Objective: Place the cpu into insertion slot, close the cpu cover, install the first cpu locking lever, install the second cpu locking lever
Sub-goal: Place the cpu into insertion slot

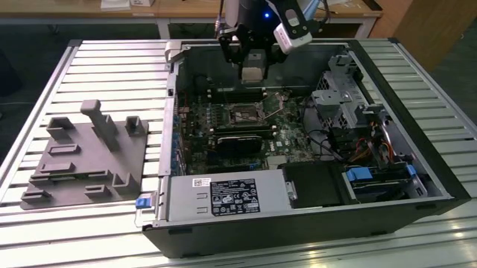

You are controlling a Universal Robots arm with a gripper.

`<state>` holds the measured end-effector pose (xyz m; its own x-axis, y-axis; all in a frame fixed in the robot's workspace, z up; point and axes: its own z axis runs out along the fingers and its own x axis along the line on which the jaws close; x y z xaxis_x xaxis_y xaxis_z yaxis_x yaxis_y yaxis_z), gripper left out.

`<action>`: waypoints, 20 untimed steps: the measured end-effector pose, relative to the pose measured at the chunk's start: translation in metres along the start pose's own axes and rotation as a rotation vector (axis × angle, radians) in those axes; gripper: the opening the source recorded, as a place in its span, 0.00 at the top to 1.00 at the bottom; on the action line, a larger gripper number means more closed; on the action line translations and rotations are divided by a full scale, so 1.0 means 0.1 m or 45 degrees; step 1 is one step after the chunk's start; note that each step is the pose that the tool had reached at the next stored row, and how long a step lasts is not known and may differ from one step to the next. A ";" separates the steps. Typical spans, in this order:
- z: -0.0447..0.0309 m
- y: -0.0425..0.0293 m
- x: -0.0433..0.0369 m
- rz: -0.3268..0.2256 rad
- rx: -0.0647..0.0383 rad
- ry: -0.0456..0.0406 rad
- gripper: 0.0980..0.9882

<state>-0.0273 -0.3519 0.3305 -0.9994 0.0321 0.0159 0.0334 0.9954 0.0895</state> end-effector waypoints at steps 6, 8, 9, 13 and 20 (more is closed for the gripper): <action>0.111 0.014 -0.002 0.000 0.000 0.000 0.50; 0.148 0.023 -0.002 0.000 0.000 0.000 0.50; 0.166 0.026 -0.003 0.000 0.000 0.000 0.50; 0.240 0.035 -0.007 0.000 0.000 0.000 0.50; 0.334 0.030 -0.020 0.059 -0.001 -0.005 0.50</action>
<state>-0.0257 -0.3460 0.2975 -0.9968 0.0785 0.0159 0.0796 0.9928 0.0894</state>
